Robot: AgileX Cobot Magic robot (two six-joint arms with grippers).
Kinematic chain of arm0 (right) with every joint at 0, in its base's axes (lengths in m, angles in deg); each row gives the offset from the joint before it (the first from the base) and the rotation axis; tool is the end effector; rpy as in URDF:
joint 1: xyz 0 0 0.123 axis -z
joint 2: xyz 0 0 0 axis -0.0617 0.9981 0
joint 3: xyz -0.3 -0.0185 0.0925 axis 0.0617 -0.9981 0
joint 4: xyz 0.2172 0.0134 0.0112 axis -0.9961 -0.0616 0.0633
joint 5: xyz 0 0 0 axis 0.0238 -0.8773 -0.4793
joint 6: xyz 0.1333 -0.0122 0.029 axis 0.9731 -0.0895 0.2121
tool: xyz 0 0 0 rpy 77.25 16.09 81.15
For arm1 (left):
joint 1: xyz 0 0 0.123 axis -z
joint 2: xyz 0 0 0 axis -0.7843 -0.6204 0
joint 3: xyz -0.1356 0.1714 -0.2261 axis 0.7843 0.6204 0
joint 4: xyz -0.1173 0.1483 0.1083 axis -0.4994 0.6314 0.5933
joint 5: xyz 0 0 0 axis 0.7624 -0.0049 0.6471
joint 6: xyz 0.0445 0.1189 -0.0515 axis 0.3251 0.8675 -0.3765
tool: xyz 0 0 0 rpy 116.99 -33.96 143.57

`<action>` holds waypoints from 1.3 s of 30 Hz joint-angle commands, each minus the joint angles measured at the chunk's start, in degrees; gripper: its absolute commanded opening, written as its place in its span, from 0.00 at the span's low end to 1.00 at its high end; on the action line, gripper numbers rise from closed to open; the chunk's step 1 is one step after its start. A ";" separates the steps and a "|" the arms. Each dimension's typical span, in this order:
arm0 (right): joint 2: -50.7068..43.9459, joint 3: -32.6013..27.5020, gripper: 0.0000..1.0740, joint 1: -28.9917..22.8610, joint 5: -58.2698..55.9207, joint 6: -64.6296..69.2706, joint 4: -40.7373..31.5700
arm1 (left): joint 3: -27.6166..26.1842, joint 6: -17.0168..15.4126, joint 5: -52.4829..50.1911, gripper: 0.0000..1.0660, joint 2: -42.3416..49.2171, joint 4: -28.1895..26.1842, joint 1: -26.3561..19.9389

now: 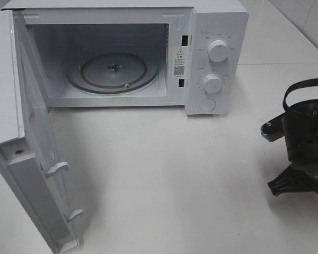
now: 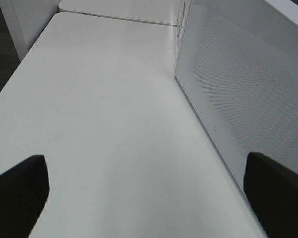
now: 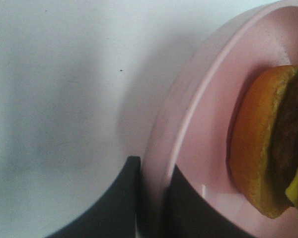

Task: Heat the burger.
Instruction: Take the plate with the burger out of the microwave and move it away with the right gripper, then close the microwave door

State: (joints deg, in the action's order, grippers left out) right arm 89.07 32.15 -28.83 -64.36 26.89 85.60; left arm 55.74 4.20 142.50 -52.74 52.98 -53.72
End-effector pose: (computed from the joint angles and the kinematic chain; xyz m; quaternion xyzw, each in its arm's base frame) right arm 0.2262 0.0452 0.1398 -0.0669 0.9453 -0.2819 0.1499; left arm -0.0272 -0.0021 0.2434 -0.0478 0.8499 -0.0152 0.5246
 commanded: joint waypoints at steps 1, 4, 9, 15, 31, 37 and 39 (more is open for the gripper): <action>1.09 -0.63 0.00 0.34 -1.55 3.95 4.98 | 0.06 0.11 -0.57 0.94 0.86 0.00 -0.17; 2.52 -0.63 0.00 0.34 -1.43 5.67 6.53 | 0.06 0.11 -0.57 0.94 0.86 0.00 -0.17; 6.82 -0.63 0.00 0.34 -1.60 7.05 8.02 | 0.06 0.11 -0.57 0.94 0.86 0.00 -0.17; 9.57 -0.63 0.05 0.34 -1.49 9.57 7.96 | 0.06 0.11 -0.57 0.94 0.86 0.00 -0.17; -4.35 -0.57 0.50 0.17 1.72 -2.06 1.72 | 0.06 0.11 -0.57 0.94 0.86 0.00 -0.17; -13.24 -0.57 0.51 0.17 5.33 -14.09 -9.80 | 0.06 0.11 -0.57 0.94 0.86 0.00 -0.17; -18.22 -0.57 0.55 0.17 6.36 -25.15 -17.99 | 0.06 0.11 -0.57 0.94 0.86 0.00 -0.17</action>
State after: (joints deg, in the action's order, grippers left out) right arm 74.80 31.58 -28.83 -58.86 11.65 75.17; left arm 55.74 4.20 142.50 -52.74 52.98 -53.72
